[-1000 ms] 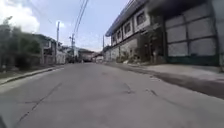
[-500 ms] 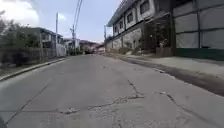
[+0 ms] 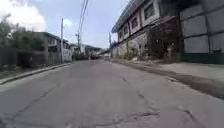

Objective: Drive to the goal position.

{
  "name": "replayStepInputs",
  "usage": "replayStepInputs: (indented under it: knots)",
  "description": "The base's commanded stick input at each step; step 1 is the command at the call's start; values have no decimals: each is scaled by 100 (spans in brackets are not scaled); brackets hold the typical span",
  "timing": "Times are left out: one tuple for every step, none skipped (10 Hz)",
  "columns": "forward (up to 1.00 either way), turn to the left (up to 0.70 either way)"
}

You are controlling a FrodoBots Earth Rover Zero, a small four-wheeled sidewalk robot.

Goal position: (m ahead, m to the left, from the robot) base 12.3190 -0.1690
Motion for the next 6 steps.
replayStepInputs:
  knots:
    - [100, -40]
    - [100, -39]
    - [100, -35]
    - [100, -30]
    - [100, -16]
    - [100, -4]
